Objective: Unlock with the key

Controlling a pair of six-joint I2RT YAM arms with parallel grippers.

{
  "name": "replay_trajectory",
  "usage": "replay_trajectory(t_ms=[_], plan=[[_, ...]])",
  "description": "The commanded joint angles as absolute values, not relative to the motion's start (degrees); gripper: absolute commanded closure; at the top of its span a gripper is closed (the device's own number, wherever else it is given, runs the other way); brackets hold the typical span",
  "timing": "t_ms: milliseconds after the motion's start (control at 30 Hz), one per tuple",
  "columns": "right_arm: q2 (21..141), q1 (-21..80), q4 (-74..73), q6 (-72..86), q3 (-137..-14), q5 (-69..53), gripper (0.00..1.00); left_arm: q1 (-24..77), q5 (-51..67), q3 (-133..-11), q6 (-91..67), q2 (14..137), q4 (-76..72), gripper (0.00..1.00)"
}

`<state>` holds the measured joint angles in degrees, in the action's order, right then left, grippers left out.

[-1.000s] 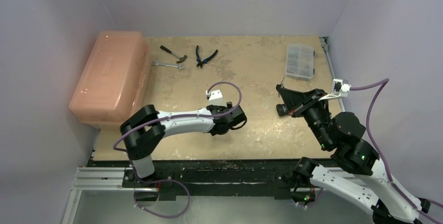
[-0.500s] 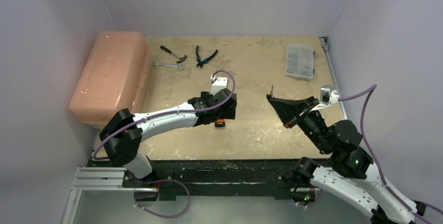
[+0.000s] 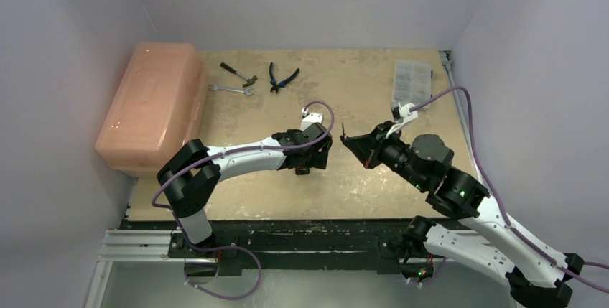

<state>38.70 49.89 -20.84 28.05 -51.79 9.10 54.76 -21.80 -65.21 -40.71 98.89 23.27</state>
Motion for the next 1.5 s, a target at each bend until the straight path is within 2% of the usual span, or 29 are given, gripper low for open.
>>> replay_trajectory(t_ms=[0, 133, 267, 333, 867, 1467], plan=[[41.6, 46.1, -20.1, 29.2, -55.0, 2.6, 1.0, 54.4, -21.4, -68.1, -40.9, 100.5, 23.8, 0.21], [43.6, 38.1, -17.3, 29.6, -54.9, -5.4, 1.0, 54.4, -21.6, -66.4, -41.2, 99.0, 22.6, 0.18], [48.4, 26.5, -14.1, 31.5, -55.2, -20.1, 1.0, 54.4, -22.5, -66.5, -41.0, 98.5, 23.1, 0.17], [49.3, 23.4, -13.2, 31.8, -55.8, -22.0, 1.0, 54.4, -23.0, -67.1, -41.0, 99.1, 24.2, 0.17], [44.4, 23.1, -17.5, 29.7, -53.5, -18.3, 1.0, 54.3, -27.2, -71.7, -47.9, 106.2, 33.1, 0.24], [42.1, 23.1, -18.1, 29.5, -52.7, -18.5, 1.0, 53.8, -26.5, -71.0, -52.3, 108.6, 32.9, 0.38]])
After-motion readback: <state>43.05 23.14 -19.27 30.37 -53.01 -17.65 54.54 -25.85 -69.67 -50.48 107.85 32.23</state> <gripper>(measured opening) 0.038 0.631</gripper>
